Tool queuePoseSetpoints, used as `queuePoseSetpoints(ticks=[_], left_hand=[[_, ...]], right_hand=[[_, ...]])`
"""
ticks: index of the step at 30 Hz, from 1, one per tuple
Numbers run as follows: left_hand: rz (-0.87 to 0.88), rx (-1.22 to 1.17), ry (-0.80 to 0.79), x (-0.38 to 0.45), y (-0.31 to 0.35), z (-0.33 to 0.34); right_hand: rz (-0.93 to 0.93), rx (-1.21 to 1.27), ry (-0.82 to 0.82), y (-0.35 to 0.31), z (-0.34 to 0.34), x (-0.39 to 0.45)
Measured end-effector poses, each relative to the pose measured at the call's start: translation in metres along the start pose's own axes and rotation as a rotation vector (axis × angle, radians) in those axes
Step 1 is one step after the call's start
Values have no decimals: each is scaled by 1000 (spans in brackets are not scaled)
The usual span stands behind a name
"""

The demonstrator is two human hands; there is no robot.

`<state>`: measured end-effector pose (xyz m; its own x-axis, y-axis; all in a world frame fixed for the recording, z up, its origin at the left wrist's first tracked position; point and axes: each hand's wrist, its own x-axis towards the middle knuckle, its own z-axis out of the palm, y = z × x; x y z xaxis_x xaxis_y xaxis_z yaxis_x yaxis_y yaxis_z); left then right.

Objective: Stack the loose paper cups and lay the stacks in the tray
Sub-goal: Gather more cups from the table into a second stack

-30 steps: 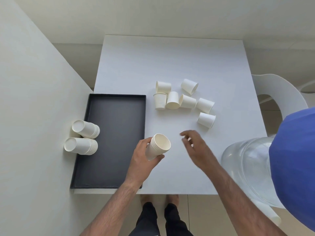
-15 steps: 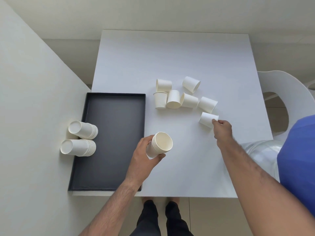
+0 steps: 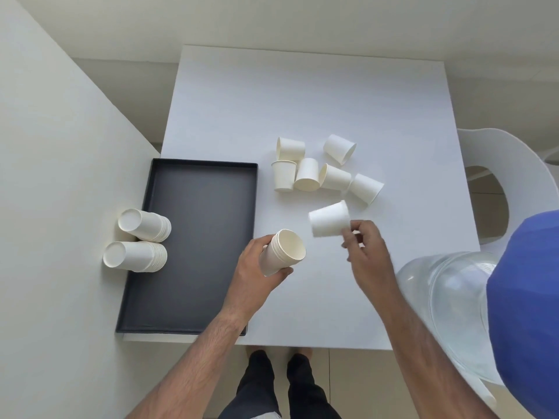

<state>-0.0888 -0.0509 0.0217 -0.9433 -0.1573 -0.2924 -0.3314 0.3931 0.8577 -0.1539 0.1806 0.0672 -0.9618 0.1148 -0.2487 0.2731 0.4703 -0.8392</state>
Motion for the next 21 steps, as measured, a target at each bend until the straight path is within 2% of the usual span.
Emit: queuePoseSetpoints(ticks=[2,12,21], left_hand=[[-5,6,3,-2,1,1],[93,147,31,-10,0,-1],[125,26,37,-19,5,-4]], right_hand=[[-89,-49,-51,-7,4,-21],[-270,-33,-78,-15,11,-44],[-224,54,-177,-9,28,-61]])
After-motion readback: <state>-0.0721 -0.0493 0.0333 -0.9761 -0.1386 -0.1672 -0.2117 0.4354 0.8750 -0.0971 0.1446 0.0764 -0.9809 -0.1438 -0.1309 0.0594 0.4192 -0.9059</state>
